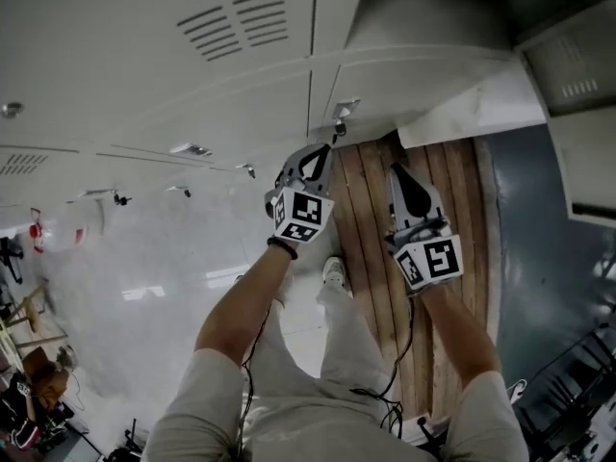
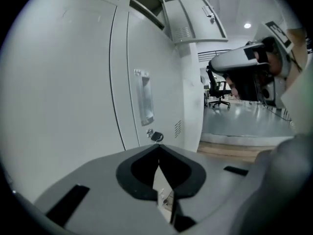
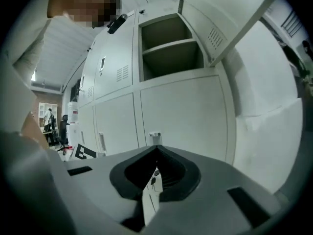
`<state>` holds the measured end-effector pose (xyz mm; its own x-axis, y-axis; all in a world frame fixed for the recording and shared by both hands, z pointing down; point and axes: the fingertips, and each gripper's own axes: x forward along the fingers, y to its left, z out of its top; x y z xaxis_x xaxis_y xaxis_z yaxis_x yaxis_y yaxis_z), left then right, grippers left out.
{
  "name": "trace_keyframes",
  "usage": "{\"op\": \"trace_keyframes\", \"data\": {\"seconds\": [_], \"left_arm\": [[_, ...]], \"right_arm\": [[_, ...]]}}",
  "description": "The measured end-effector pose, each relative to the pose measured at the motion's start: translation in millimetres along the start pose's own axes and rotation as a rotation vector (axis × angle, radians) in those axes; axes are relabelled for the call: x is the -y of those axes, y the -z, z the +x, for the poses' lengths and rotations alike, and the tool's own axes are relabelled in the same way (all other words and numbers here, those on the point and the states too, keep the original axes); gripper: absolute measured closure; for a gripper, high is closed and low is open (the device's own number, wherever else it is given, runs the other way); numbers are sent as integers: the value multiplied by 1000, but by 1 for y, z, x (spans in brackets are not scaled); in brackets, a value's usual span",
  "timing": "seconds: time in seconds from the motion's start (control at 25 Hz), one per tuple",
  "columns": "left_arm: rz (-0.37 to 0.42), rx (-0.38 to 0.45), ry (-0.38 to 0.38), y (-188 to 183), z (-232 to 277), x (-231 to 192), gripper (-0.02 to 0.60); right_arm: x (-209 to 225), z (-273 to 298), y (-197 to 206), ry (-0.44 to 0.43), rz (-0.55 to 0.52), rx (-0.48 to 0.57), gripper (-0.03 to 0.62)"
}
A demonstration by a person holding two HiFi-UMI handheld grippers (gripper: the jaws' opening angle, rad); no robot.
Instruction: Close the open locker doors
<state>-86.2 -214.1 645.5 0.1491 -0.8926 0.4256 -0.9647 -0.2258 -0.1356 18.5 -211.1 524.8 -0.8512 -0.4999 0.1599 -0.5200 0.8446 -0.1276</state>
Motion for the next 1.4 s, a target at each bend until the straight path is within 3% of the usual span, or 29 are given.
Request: {"op": "trace_keyframes", "data": {"seconds": [0.12,0.32,0.48,0.68,0.84,1.08,1.28,1.4], "left_arm": [[-10,52,53,-46,-51,14,578],[-125,159,111,-161,-131,45,578],[-187,243,161,-251,-169,76,578],[-169,332,221,-346,-182,109,578],[-122,381,301,-403,-171,151,578],[-92,394,402,-437,-136,224,570],[-78,343,429,-435,-93,264,476],[-69,327,419,-438,-68,277,453]], "right_arm": [[-5,-46,-36,39,53,3,585],[-20,-107,-115,83,129,43,585],[-28,-138,-177,99,121,86,585],[-18,-171,-258,135,71,178,585],[8,-209,-300,184,19,234,585],[59,-257,-319,252,-12,258,585],[86,-282,-322,283,-26,271,583],[100,-294,-323,301,-20,281,583]]}}
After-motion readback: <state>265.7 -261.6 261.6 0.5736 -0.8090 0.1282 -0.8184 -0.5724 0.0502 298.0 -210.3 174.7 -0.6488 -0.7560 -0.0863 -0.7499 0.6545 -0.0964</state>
